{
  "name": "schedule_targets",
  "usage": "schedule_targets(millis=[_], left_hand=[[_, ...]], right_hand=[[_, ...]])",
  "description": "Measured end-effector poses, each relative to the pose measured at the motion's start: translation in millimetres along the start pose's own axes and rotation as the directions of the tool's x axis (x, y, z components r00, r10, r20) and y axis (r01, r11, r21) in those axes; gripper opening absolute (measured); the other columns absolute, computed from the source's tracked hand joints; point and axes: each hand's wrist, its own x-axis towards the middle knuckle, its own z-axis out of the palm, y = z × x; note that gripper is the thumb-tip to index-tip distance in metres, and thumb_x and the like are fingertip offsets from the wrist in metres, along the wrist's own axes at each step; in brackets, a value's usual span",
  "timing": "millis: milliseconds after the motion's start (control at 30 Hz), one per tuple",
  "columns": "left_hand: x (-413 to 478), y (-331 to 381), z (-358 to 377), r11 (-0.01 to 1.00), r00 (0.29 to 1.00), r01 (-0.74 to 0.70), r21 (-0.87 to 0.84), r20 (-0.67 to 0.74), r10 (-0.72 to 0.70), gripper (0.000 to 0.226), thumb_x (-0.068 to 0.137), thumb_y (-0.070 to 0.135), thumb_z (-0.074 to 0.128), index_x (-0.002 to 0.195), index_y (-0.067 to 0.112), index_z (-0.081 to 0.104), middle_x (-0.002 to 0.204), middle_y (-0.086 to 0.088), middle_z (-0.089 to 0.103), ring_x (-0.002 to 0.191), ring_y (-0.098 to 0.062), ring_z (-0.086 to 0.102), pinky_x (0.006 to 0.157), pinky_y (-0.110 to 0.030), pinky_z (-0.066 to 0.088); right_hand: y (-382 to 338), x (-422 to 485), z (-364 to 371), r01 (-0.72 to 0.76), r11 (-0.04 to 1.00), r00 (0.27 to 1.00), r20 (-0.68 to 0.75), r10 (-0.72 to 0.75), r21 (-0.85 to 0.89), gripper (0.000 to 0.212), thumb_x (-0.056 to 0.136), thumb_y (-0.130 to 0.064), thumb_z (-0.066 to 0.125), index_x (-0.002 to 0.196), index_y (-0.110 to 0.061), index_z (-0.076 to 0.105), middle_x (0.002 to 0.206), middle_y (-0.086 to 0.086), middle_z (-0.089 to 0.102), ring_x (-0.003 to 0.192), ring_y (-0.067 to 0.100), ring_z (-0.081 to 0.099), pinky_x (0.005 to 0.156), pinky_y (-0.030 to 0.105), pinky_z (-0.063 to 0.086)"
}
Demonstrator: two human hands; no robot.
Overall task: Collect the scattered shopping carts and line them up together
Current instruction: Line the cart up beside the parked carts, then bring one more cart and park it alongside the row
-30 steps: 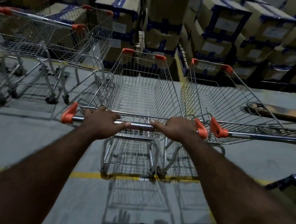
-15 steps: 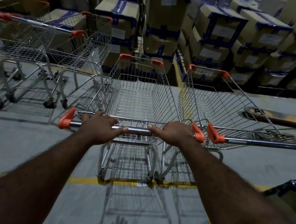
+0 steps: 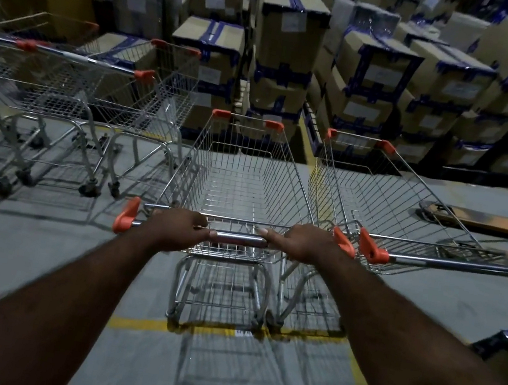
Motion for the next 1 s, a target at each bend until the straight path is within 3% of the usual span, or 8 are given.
schedule_targets(millis=[100, 200, 367, 500, 700, 900, 1000], left_hand=[[-6, -7, -17, 1.0, 1.0, -0.018, 0.018, -0.008, 0.019, 0.043, 0.095, 0.06, 0.053, 0.107, 0.024, 0.073, 0.101, 0.0, 0.072, 0.095, -0.018, 0.064, 0.083, -0.032, 0.05], [-11, -14, -37, 0.998, 0.996, 0.004, 0.055, -0.09, 0.001, 0.036, 0.097, 0.051, 0.055, 0.108, 0.022, 0.072, 0.101, 0.0, 0.07, 0.092, -0.017, 0.061, 0.077, -0.03, 0.045], [-13, -34, -65, 1.0, 0.986, 0.029, 0.0, -0.165, -0.029, 0.037, 0.095, 0.053, 0.058, 0.113, 0.024, 0.072, 0.112, 0.0, 0.072, 0.1, -0.018, 0.064, 0.085, -0.033, 0.05], [-14, -49, -84, 0.998, 0.979, 0.062, -0.011, -0.193, -0.063, 0.04, 0.095, 0.053, 0.058, 0.119, 0.024, 0.069, 0.116, -0.001, 0.07, 0.1, -0.017, 0.063, 0.089, -0.037, 0.052], [9, -90, -120, 0.992, 0.955, 0.123, -0.03, -0.27, -0.127, 0.04, 0.095, 0.054, 0.058, 0.117, 0.023, 0.069, 0.116, -0.001, 0.07, 0.102, -0.017, 0.063, 0.09, -0.04, 0.053], [26, -143, -158, 0.975, 0.924, 0.224, -0.012, -0.315, -0.216, 0.04, 0.092, 0.058, 0.059, 0.11, 0.026, 0.072, 0.111, -0.003, 0.072, 0.102, -0.023, 0.065, 0.081, -0.032, 0.05], [33, -176, -180, 0.968, 0.915, 0.252, -0.012, -0.324, -0.242, 0.039, 0.091, 0.06, 0.058, 0.105, 0.027, 0.074, 0.106, -0.001, 0.073, 0.101, -0.023, 0.066, 0.08, -0.033, 0.051]], right_hand=[[-9, 1, -18, 0.024, 0.999, 0.999, 0.045, -0.023, -0.023, 0.105, 0.075, -0.099, 0.02, 0.107, -0.015, 0.075, 0.109, 0.006, 0.072, 0.101, 0.024, 0.065, 0.098, 0.044, 0.051], [-35, 9, -35, 0.06, 0.997, 0.997, -0.034, -0.062, -0.056, 0.083, 0.087, -0.086, 0.033, 0.101, -0.015, 0.073, 0.095, 0.001, 0.07, 0.092, 0.02, 0.065, 0.094, 0.043, 0.053], [-104, 28, -48, 0.146, 0.989, 0.985, -0.094, -0.148, -0.024, 0.078, 0.089, -0.084, 0.037, 0.107, -0.016, 0.07, 0.106, 0.003, 0.07, 0.099, 0.02, 0.063, 0.093, 0.042, 0.053], [-154, 46, -57, 0.237, 0.971, 0.964, -0.117, -0.238, -0.026, 0.069, 0.09, -0.08, 0.04, 0.103, -0.019, 0.07, 0.099, 0.0, 0.07, 0.093, 0.018, 0.063, 0.088, 0.041, 0.054], [-210, 98, -84, 0.354, 0.934, 0.926, -0.119, -0.358, -0.058, 0.056, 0.094, -0.074, 0.043, 0.087, -0.023, 0.063, 0.085, -0.001, 0.064, 0.082, 0.016, 0.061, 0.07, 0.032, 0.05], [-275, 157, -108, 0.464, 0.882, 0.87, -0.142, -0.472, -0.086, 0.065, 0.092, -0.077, 0.042, 0.102, -0.021, 0.073, 0.095, 0.001, 0.07, 0.09, 0.021, 0.065, 0.083, 0.042, 0.057], [-308, 182, -119, 0.507, 0.856, 0.846, -0.133, -0.517, -0.105, 0.063, 0.093, -0.075, 0.042, 0.098, -0.02, 0.072, 0.093, 0.003, 0.069, 0.088, 0.022, 0.065, 0.075, 0.035, 0.053]])
